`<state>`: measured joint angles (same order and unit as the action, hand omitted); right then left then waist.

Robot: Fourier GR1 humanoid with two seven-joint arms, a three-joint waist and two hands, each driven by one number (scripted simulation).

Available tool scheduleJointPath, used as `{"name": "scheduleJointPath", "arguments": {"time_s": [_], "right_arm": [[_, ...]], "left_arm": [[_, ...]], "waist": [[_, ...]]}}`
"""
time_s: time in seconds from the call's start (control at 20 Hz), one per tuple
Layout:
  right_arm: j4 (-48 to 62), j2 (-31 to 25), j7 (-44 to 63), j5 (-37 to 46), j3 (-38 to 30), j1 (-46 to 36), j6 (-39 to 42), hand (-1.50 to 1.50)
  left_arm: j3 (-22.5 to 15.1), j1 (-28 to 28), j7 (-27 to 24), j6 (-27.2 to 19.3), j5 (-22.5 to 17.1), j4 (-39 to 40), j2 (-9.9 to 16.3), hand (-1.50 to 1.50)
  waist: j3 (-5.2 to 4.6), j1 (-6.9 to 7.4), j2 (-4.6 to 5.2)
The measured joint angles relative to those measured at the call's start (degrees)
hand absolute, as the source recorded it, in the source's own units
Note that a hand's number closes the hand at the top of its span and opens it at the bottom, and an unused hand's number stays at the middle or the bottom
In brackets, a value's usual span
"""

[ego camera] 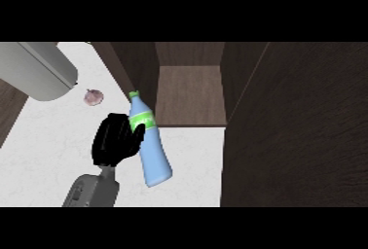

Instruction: Pick up the bottled water, place it into the cabinet and close the cabinet

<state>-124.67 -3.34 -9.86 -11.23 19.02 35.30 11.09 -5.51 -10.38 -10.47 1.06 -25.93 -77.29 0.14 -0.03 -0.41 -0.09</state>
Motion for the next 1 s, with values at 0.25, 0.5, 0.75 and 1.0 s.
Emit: {"name": "scheduleJointPath", "arguments": {"time_s": [0.25,0.5,0.75,1.0], "right_arm": [[2.61,0.14,-0.82,-0.49,-0.60,-2.02,-0.28,-1.50],[2.83,-0.16,-1.16,-1.08,-0.80,-1.81,-0.38,-1.50],[3.05,0.03,-0.77,-1.61,-0.76,-2.79,-0.74,-1.50],[2.87,-0.62,0.41,-2.64,-1.38,-4.03,-0.42,-1.50]], "left_arm": [[-5.61,-6.03,0.71,-8.75,-0.14,0.62,-0.11,1.50],[-7.40,-14.91,0.27,-15.97,2.02,5.73,-0.10,1.50],[-9.27,-16.78,-0.02,-23.31,5.13,8.16,-0.15,1.50],[-10.53,-18.31,-0.96,-30.11,7.44,10.49,-0.16,1.50]], "waist": [[0.01,-0.11,0.06],[0.04,-0.40,0.02],[-0.09,0.00,-0.34],[-0.12,-0.16,-0.56]]}}
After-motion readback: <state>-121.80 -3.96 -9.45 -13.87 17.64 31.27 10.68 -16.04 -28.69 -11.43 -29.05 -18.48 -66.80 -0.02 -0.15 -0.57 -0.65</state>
